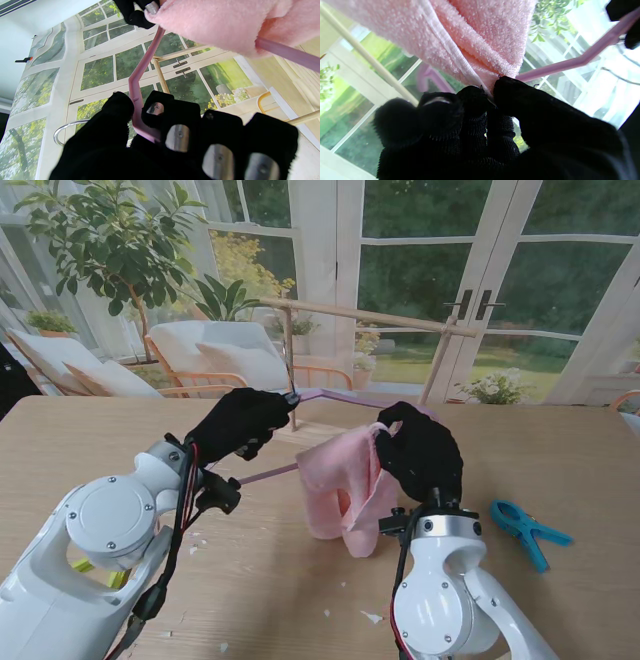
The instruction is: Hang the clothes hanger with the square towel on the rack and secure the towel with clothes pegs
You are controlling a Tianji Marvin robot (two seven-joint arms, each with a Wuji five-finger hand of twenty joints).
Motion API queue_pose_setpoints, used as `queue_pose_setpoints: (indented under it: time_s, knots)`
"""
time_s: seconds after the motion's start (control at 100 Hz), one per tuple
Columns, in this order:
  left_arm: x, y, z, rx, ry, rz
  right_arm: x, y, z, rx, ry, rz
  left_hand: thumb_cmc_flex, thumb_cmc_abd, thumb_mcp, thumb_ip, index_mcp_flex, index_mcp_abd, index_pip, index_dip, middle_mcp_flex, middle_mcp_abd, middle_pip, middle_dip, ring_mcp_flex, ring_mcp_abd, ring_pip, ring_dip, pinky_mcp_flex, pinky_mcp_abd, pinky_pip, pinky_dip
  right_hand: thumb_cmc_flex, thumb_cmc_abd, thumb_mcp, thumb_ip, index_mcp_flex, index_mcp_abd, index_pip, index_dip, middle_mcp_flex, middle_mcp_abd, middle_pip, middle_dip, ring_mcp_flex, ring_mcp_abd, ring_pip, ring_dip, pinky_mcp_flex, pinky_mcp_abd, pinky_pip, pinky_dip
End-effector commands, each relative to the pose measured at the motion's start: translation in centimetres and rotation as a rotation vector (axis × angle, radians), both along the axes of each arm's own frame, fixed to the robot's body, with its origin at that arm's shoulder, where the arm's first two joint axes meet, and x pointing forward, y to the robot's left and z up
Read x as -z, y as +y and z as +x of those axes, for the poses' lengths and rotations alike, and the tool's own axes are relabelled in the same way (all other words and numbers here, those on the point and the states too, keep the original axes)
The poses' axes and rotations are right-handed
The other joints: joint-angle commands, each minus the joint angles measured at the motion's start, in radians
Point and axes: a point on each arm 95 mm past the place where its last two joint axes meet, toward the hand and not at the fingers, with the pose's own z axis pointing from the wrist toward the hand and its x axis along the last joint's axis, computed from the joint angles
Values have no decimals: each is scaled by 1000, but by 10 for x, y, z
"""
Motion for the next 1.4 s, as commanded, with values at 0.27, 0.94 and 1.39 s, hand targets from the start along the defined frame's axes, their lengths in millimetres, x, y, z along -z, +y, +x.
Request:
queue_pose_setpoints:
  time_s: [0.27, 0.94, 1.39]
  knots:
    - [-16, 8, -6, 24, -8, -51, 24, -17, 5, 45, 118, -37, 0, 7, 93, 29, 83, 47, 37, 44, 41, -34, 17, 18, 24, 3, 111, 31, 13, 26, 303, 67, 37, 35, -4, 20, 12, -27, 94, 10, 30, -7, 35, 18, 49, 18, 50, 13, 28, -89, 83, 439]
    - [-33, 11, -3, 9, -54, -49, 43, -23, 0, 7, 167, -143, -4, 5, 100, 28, 85, 47, 37, 45, 42, -35, 16, 20, 24, 0, 110, 33, 13, 25, 303, 69, -283, 33, -45, 88, -202, 79, -340, -122, -403, 4, -352, -235, -448, 80, -527, -121, -416, -1, -356, 490]
    - [-13, 6, 11, -14, -125, 83, 27, -35, -20, 79, 45, -206, -8, 3, 103, 28, 85, 43, 37, 46, 42, -36, 16, 20, 24, 0, 110, 32, 13, 25, 303, 68, -304, 34, -131, 82, -328, 84, -516, -198, -665, 21, -516, -395, -771, 60, -849, -235, -700, 34, -797, 471]
